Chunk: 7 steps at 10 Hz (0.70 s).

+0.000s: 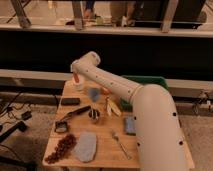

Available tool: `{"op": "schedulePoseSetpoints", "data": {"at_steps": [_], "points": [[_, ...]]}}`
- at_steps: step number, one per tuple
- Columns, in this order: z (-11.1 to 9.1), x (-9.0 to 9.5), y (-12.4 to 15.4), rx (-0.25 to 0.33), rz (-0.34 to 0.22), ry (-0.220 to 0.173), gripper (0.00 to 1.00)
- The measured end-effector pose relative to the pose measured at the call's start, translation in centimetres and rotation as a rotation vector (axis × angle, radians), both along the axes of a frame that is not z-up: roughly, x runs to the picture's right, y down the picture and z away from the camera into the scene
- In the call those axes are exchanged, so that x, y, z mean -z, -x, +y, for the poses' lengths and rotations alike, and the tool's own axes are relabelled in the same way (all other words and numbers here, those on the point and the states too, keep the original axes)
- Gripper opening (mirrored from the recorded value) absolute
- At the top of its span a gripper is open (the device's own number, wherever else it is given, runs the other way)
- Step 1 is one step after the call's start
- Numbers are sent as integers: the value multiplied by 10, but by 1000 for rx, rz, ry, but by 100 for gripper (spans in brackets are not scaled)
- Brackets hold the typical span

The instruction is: Place pepper in paper cup

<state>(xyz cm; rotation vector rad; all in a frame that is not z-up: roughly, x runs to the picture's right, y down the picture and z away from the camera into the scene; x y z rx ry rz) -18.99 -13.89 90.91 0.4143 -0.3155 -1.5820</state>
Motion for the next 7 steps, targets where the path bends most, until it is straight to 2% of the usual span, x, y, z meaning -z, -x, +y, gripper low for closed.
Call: {"op": "schedulePoseSetpoints", "data": {"at_steps": [7], "points": [[4, -1, -6, 6, 14, -34, 4]]}}
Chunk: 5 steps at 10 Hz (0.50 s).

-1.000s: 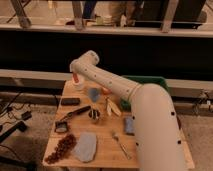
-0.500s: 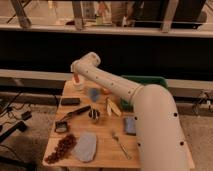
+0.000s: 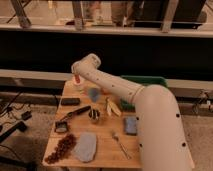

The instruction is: Place pepper in paper cup

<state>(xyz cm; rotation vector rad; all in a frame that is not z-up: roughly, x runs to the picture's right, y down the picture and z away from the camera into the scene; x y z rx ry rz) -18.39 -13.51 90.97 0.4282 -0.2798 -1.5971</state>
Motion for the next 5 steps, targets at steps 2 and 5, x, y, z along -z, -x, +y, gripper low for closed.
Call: {"op": "schedulePoseSetpoints", "data": {"at_steps": [2, 5], "points": [[2, -1, 0, 4, 2, 0, 4], [3, -1, 0, 4, 4, 5, 4]]}}
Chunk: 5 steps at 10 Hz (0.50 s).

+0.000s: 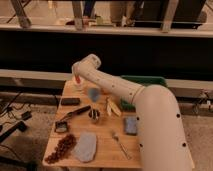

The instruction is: Place pepper in paper cup

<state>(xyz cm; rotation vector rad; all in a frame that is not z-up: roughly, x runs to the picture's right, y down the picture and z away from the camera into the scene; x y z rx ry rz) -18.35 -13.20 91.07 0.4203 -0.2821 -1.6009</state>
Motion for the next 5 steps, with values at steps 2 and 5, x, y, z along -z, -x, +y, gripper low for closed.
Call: {"op": "schedulePoseSetpoints", "data": {"at_steps": [2, 5], "points": [[0, 0, 1, 0, -1, 1, 4], [0, 0, 1, 0, -1, 1, 22]]}}
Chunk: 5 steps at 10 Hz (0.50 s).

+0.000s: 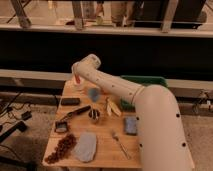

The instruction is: Place pepper in paper cup

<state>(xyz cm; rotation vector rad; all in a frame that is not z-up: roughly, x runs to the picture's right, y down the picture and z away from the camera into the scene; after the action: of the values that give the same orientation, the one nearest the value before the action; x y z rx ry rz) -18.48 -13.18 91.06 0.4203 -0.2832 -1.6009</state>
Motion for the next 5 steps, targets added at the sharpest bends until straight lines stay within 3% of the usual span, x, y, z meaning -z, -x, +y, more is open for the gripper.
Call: {"op": "schedulePoseSetpoints", "data": {"at_steps": [5], "points": [[0, 0, 2, 2, -1, 0, 71]]}}
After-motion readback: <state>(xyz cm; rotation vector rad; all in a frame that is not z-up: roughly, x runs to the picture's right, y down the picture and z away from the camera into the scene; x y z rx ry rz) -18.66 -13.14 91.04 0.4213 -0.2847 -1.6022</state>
